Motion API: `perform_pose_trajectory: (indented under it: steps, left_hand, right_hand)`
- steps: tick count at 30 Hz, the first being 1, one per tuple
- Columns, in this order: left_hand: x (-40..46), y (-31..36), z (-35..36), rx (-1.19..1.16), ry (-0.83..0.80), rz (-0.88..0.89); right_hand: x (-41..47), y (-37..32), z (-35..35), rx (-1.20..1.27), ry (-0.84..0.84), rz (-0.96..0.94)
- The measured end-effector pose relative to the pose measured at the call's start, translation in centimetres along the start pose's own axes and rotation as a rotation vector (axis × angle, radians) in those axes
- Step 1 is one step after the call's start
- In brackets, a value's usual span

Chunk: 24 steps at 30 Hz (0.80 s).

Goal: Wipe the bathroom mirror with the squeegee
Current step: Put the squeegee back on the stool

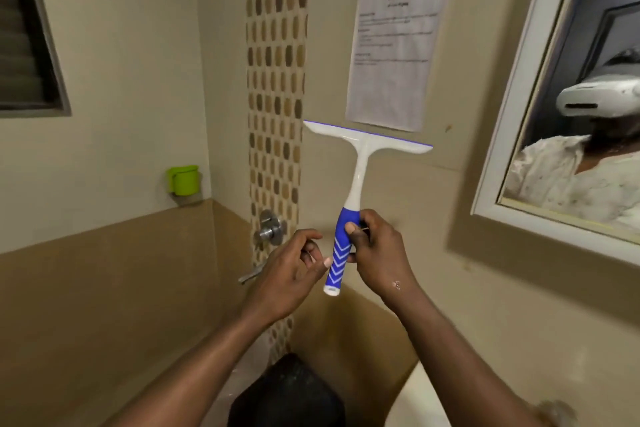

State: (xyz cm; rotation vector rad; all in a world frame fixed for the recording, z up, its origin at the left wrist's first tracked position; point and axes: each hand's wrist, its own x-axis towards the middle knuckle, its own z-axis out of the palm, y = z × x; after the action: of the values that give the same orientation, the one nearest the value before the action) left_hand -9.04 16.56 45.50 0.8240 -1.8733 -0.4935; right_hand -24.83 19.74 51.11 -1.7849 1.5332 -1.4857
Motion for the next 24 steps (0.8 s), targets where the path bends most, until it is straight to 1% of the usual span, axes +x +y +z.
perform_pose_trajectory:
  steps: [3,7,11,13,17,22,24]
  left_hand:
    - [-0.4,-1.7,0.2,-0.056,-0.045,-0.059]
    - [-0.7,-4.4,1.4,-0.042,-0.101,-0.118]
    - [-1.0,-7.7,3.1,-0.043,-0.124,-0.255]
    - [-1.3,-9.4,3.8,-0.014,-0.140,-0.310]
    - [-1.9,-13.2,5.1,0.087,-0.164,-0.335]
    - [-2.5,-17.4,6.0,0.195,-0.261,-0.396]
    - [-2.6,-19.2,6.4,0.200,-0.291,-0.440]
  right_hand:
    - [0.1,1.7,2.2,0.000,0.001,0.059]
    - [0.1,4.4,5.1,-0.019,-0.013,0.147]
    - [0.0,7.9,7.8,-0.014,-0.011,0.235]
    - [-0.2,9.5,9.1,0.004,-0.014,0.288]
    - [-0.4,12.3,11.5,-0.018,-0.044,0.328]
    - [0.1,15.6,13.9,-0.152,-0.127,0.343]
    - [0.4,16.6,14.6,-0.184,-0.130,0.345]
